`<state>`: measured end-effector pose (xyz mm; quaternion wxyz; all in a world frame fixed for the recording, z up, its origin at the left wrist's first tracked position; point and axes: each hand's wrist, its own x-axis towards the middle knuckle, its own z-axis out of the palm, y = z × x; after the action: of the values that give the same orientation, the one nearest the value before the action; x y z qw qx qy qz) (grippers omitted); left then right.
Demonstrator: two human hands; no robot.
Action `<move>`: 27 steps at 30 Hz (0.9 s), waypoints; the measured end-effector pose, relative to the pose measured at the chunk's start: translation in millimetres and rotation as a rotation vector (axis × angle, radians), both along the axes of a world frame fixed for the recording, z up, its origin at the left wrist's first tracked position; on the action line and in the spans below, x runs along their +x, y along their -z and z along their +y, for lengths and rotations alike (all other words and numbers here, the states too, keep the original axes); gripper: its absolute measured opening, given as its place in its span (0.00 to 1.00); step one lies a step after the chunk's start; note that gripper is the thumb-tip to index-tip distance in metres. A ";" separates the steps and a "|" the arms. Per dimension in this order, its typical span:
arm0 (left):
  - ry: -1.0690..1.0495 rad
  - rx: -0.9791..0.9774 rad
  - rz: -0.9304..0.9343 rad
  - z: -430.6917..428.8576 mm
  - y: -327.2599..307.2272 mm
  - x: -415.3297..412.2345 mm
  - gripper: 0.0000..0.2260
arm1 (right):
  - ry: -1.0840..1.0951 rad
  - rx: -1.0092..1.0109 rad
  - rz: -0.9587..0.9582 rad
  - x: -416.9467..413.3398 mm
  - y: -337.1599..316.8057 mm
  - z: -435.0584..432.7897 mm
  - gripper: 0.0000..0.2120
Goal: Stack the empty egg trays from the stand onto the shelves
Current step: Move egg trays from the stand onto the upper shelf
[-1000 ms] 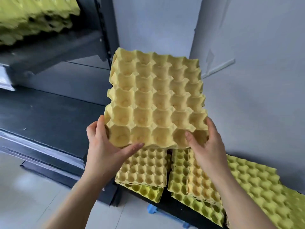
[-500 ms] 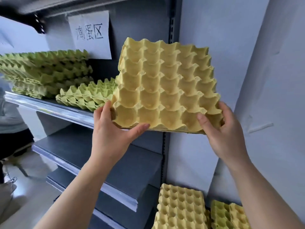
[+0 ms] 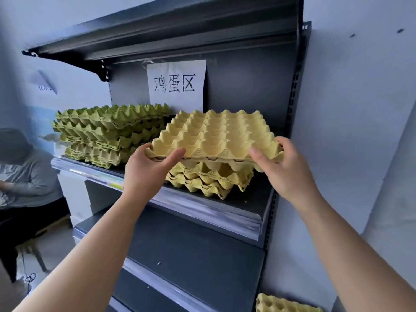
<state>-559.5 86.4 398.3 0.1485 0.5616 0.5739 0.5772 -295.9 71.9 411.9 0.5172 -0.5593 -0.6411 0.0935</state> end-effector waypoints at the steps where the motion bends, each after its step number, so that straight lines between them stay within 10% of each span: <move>1: 0.001 -0.004 -0.013 9.5 1.4 -6.8 0.20 | 0.009 -0.008 -0.028 -6.5 -1.0 8.0 0.36; 5: -0.027 0.013 -0.036 46.9 2.5 -27.8 0.41 | 0.035 -0.039 -0.107 -24.7 -4.7 36.2 0.41; 27: 0.214 -0.063 -0.150 146.6 34.9 -84.7 0.26 | 0.367 -0.208 -0.502 -102.7 4.5 57.4 0.39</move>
<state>-644.2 233.0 363.4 0.2693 0.5700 0.5157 0.5802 -398.5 129.4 407.4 0.2914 -0.7210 -0.6240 -0.0771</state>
